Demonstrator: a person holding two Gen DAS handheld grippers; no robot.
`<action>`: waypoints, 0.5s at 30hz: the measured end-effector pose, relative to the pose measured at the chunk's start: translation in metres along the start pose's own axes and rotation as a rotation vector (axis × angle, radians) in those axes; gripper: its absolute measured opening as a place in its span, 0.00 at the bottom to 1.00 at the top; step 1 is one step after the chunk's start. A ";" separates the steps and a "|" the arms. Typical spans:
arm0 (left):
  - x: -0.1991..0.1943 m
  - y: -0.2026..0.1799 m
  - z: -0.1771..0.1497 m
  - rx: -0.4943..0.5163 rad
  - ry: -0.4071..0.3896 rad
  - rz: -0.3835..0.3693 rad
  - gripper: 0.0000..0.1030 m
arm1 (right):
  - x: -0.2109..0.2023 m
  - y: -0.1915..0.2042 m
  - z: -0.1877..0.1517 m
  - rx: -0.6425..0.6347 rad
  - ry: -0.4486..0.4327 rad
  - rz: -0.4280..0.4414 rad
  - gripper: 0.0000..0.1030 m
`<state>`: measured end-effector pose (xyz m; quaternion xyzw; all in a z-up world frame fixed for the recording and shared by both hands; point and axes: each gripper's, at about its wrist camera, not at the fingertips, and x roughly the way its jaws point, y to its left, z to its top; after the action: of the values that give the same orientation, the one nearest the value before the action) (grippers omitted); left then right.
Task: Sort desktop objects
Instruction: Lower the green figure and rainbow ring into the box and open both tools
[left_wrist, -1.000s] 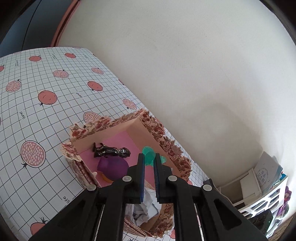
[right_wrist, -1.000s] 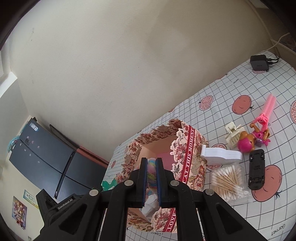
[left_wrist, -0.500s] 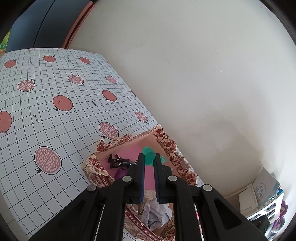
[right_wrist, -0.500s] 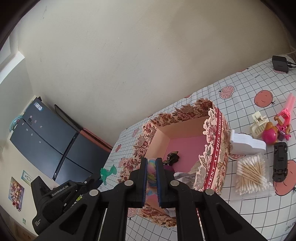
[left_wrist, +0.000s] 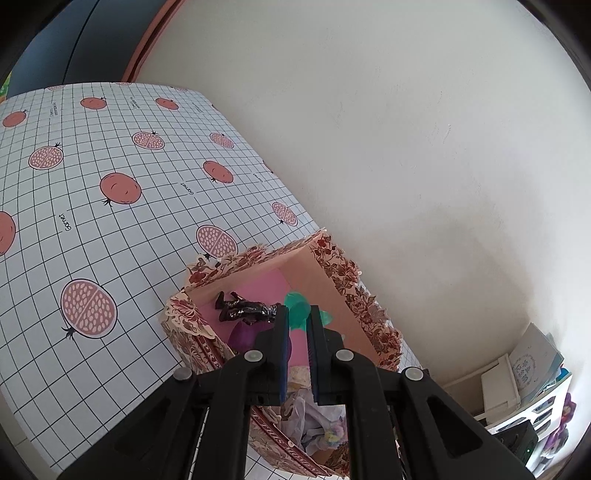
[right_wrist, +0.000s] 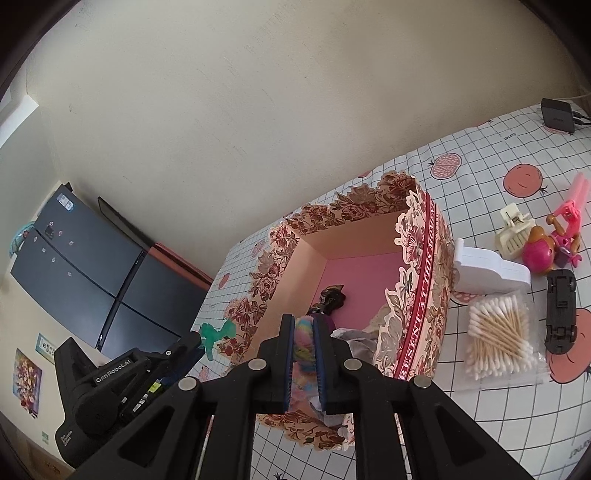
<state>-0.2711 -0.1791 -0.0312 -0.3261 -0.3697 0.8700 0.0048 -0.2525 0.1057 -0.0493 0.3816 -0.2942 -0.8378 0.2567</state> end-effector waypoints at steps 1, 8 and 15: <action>0.001 -0.001 -0.001 0.003 0.005 0.004 0.09 | 0.001 -0.002 0.000 0.007 0.004 -0.001 0.12; 0.007 -0.002 -0.005 0.011 0.027 0.028 0.10 | 0.001 -0.010 0.001 0.026 0.011 -0.022 0.18; 0.010 -0.006 -0.007 0.028 0.036 0.040 0.24 | -0.001 -0.011 0.003 0.027 0.002 -0.027 0.30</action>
<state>-0.2769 -0.1677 -0.0364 -0.3489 -0.3508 0.8690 -0.0015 -0.2565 0.1146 -0.0553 0.3896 -0.3001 -0.8368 0.2404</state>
